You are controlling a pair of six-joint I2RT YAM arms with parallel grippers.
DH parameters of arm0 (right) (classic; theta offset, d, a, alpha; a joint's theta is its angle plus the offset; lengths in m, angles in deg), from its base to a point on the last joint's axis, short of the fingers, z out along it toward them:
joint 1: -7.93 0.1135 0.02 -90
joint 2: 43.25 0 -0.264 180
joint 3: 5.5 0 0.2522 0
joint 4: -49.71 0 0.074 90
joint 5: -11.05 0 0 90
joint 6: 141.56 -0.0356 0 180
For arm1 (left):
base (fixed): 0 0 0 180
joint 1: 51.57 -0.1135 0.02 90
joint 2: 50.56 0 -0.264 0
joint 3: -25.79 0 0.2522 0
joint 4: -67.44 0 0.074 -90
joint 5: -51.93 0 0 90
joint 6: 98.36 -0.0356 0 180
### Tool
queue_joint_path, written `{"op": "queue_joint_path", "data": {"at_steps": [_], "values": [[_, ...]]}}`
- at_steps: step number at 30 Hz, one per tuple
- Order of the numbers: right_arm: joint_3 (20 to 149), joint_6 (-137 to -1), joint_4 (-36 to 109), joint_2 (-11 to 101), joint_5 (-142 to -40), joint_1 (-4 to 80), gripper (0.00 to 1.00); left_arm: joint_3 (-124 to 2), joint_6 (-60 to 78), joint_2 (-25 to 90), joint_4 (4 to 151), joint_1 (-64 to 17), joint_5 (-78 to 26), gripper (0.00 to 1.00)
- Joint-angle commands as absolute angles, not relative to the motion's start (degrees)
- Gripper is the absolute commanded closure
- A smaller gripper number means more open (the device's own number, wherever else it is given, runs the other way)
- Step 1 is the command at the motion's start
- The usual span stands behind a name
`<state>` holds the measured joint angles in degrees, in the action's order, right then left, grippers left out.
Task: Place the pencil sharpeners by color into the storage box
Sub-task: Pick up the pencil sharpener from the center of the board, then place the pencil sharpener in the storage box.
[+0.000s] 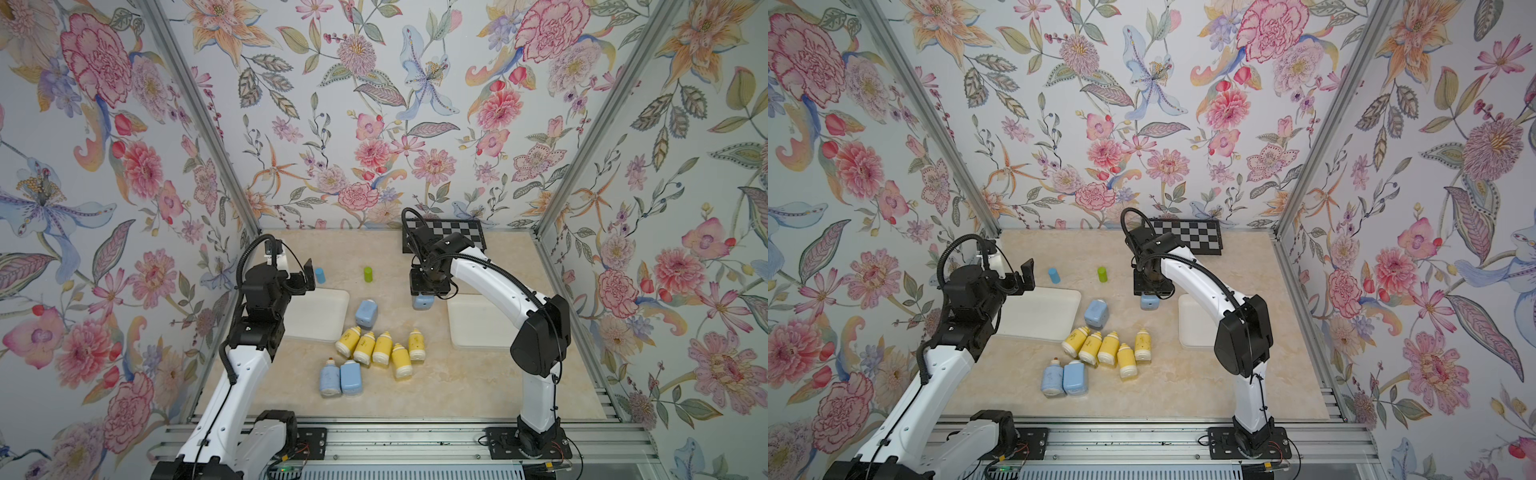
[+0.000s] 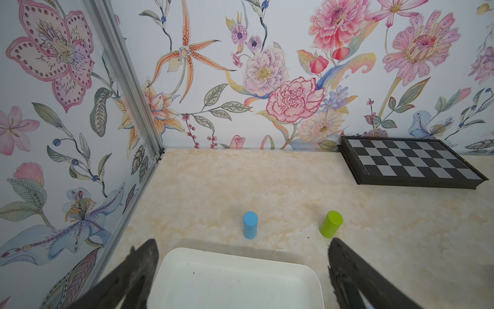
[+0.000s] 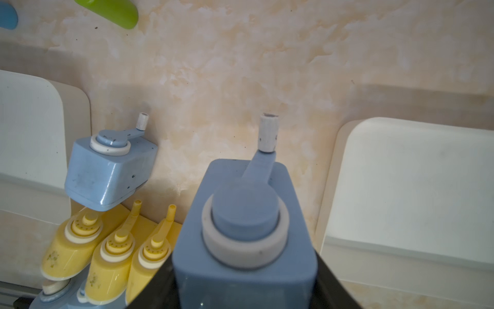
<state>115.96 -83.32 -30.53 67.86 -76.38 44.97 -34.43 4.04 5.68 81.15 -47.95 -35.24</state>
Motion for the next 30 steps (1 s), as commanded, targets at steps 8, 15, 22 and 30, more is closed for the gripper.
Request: {"op": "queue_joint_path", "data": {"at_steps": [8,15,22,30], "values": [[98.84,-77.53,-33.14,52.73,-72.01,37.62,0.64,-33.81,3.15,5.86,80.51,-47.12,-33.95,0.00],[92.50,-77.03,-32.67,51.41,-70.52,35.88,0.64,-33.85,2.89,6.21,80.77,-46.25,-34.00,0.01],[88.16,-77.44,-28.42,52.97,-72.76,35.79,0.64,-33.68,2.63,6.39,80.87,-45.96,-34.65,0.01],[83.35,-78.43,-22.21,55.22,-75.91,35.62,0.64,-33.68,2.45,6.91,81.00,-45.59,-34.82,0.01]]}}
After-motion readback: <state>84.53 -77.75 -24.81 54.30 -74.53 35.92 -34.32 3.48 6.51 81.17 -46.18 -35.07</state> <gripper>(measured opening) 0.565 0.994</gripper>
